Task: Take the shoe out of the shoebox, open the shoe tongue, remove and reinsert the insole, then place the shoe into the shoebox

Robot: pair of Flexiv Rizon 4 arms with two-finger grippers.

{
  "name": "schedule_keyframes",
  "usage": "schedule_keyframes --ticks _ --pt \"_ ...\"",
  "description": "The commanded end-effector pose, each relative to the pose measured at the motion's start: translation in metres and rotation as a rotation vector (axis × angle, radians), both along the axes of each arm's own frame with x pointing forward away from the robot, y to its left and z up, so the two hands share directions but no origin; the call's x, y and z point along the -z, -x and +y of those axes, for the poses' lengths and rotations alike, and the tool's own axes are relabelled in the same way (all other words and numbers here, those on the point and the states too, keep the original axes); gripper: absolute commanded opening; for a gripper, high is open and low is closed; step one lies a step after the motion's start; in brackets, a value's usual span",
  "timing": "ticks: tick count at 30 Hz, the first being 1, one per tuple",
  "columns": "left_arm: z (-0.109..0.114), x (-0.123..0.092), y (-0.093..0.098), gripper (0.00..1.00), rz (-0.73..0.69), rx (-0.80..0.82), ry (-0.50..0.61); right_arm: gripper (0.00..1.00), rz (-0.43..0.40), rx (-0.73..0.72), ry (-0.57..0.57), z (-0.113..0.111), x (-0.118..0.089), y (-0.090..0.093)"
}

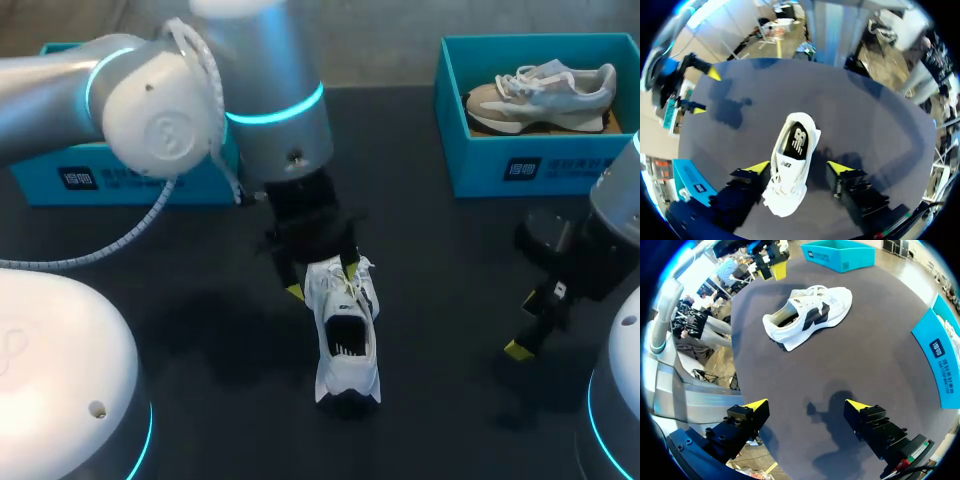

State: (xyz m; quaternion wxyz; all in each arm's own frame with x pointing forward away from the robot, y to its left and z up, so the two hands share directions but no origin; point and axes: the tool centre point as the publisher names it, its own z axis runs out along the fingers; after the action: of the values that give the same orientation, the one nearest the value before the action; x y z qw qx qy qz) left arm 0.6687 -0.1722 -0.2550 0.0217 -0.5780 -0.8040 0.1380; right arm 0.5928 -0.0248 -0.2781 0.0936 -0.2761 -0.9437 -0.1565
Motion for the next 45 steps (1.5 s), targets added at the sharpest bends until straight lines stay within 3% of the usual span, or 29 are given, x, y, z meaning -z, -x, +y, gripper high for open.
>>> schedule_keyframes --ticks 1,10,14,20,25,29,31,32,43,45 --pt "0.009 0.002 -0.002 1.00 0.006 0.004 0.020 1.00 -0.003 0.000 0.000 0.000 0.001 0.001" --pt "0.009 0.002 -0.002 1.00 0.006 0.004 0.020 1.00 -0.003 0.000 0.000 0.000 0.001 0.001" --pt "-0.001 0.010 0.016 1.00 -0.020 -0.191 -0.076 1.00 -0.003 0.000 0.000 0.000 0.001 0.001" --pt "0.006 0.002 0.035 1.00 -0.009 -0.549 -0.127 1.00 -0.003 0.000 0.000 0.000 0.001 0.001" --pt "0.010 0.003 0.048 1.00 0.038 -0.709 -0.169 1.00 -0.003 0.000 0.000 0.000 0.001 0.001" --pt "0.005 0.007 0.055 1.00 0.014 -0.870 -0.150 1.00 -0.003 0.000 0.000 0.000 0.001 0.001" --pt "0.001 0.009 0.061 1.00 0.070 -0.901 -0.131 1.00 -0.003 0.000 0.000 0.000 0.001 0.001" --pt "-0.003 0.011 0.066 1.00 -0.045 -0.950 -0.091 1.00 -0.003 0.000 0.000 0.000 0.001 0.001" --pt "-0.003 0.011 0.066 1.00 -0.045 -0.950 -0.091 1.00 -0.003 0.000 0.000 0.000 0.001 0.001" --pt "-0.009 0.020 0.069 1.00 0.014 -1.031 -0.150 1.00 -0.003 0.000 0.000 0.000 0.001 0.001"
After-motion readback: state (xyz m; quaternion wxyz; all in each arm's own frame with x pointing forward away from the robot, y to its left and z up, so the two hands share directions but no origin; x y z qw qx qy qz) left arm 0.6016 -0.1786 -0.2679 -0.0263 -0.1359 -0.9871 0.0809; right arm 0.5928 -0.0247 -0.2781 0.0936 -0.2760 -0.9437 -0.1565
